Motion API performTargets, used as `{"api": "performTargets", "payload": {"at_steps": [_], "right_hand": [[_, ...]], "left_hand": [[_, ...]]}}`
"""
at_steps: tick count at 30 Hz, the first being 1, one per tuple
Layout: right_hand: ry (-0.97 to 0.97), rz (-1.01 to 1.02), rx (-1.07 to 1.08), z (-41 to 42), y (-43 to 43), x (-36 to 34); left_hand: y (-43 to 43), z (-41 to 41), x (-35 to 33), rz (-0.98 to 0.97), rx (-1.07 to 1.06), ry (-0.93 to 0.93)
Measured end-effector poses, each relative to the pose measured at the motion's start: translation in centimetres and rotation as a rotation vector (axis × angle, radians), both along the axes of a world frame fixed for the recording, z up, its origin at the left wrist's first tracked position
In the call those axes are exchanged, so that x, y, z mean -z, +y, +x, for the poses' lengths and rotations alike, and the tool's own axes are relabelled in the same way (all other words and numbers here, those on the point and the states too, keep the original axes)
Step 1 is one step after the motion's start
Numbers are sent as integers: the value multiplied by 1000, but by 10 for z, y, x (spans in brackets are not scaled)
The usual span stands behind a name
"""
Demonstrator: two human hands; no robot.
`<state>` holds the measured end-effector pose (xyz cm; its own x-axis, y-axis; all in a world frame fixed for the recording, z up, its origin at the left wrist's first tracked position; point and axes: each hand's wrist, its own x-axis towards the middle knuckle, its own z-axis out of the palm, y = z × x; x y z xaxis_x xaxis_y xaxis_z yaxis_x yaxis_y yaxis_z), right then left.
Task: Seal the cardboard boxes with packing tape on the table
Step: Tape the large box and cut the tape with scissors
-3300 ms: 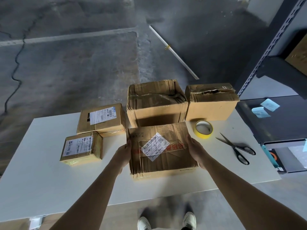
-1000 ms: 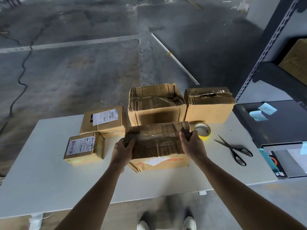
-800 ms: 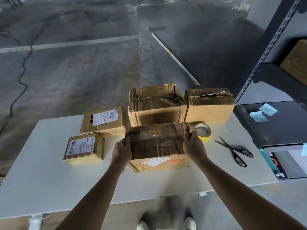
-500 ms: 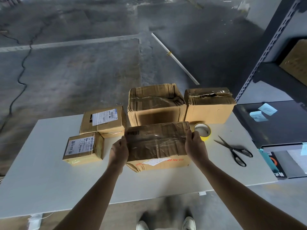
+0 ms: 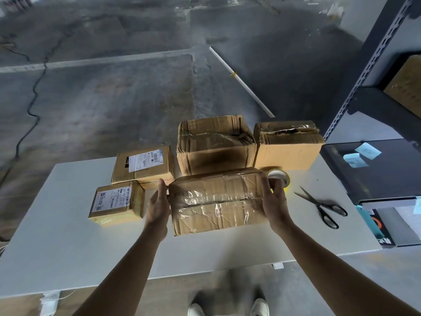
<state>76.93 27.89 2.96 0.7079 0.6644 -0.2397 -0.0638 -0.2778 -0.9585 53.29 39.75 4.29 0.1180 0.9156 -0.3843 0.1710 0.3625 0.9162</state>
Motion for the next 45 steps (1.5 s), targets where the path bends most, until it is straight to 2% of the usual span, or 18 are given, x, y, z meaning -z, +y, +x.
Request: {"api": "performTargets", "payload": {"at_steps": [4, 11, 16, 24, 35, 45], "right_hand": [[89, 37, -11, -3, -5, -4], [66, 29, -34, 1, -10, 6], [120, -28, 17, 5, -12, 17], [196, -80, -46, 5, -18, 27], [168, -187, -170, 6, -17, 31], [128, -246, -198, 12, -12, 30]], "left_hand": [[-6, 1, -3, -19, 38, -50], [-10, -5, 10, -33, 66, -65], [-11, -10, 21, -83, 85, -14], [-13, -14, 32, -104, 162, 50], [-8, -15, 42, -113, 250, 204], [4, -11, 52, -71, 289, 288]]}}
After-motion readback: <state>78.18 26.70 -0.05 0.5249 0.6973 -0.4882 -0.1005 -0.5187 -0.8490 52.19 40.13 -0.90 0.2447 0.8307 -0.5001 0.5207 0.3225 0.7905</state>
